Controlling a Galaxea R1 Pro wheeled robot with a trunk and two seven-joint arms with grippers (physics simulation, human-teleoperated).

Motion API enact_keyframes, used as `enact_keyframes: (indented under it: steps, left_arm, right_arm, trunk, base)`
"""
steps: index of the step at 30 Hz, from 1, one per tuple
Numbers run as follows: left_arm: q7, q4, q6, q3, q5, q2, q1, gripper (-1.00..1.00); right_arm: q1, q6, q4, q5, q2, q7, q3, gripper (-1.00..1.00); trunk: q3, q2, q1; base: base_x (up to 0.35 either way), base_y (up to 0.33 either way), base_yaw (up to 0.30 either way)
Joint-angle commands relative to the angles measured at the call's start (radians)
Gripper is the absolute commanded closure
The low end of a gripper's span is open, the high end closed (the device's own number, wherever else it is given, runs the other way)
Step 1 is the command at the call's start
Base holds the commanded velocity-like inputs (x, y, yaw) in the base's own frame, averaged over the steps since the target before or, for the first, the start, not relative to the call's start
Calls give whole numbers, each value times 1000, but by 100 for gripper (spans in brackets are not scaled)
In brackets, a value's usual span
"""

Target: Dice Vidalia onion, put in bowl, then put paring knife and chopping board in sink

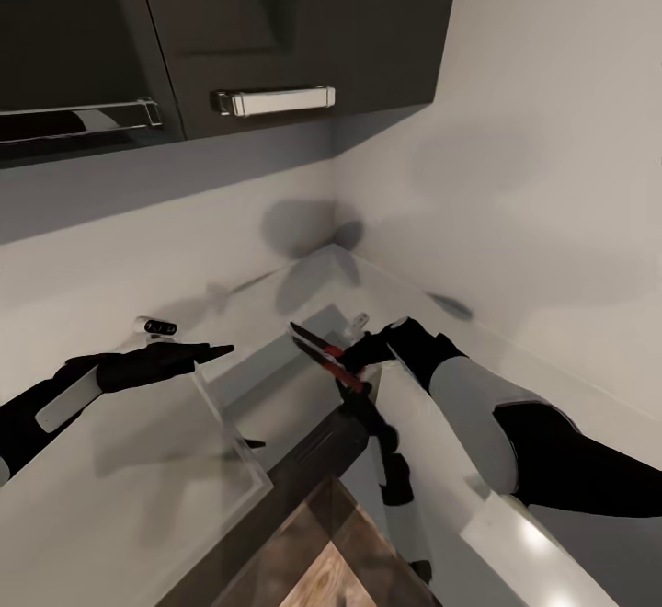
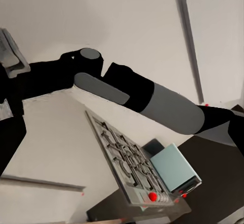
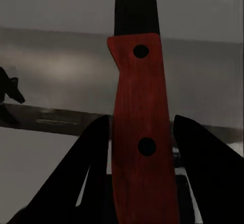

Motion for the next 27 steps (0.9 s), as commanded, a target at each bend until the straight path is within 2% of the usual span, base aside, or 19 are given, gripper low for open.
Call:
enact_keyframes:
  steps: [1,4,14,16,17,19,24,27]
  left_arm:
    - [-1,0,10,-6,9,1,-2,-100]
    - [-1,0,10,-6,9,1,-2,-100]
    - [-1,0,8,-6,9,-1,-2,-100]
    - [-1,0,7,-6,9,-2,-2,-100]
    - [-1,0,6,-6,9,-2,-2,-100]
    - [-2,0,6,-6,8,-2,-1,-100]
    - [-2,-1,6,-6,7,-1,-2,-100]
    - [-2,-3,6,-6,6,0,-2,-100]
  right_arm:
    - [0,21,-13,-3,0,7,2,100]
    - [0,71,-66,-5,0,9,2,100]
    - [-1,175,-137,-13,0,11,-2,100]
    - [-1,219,-172,-40,0,12,-12,100]
    - [-1,266,-218,-71,0,13,-20,100]
    - [-1,305,-255,-85,0,13,-22,100]
    - [-1,437,-350,-99,0,12,-25,100]
    - [0,476,-381,-100,0,10,-25,100]
  trunk:
    - [0,-2,1]
    - [5,-2,1]
    - [21,-2,1]
    - [24,-2,1]
    - [26,-2,1]
    - [29,-2,1]
    - [38,-2,1]
    - [42,-2,1]
  base:
    - [0,0,0]
    - [0,0,0]
    - [0,0,0]
    - [0,0,0]
    - [0,0,0]
    - [0,0,0]
    - [-116,0,0]
    - [-291,0,0]
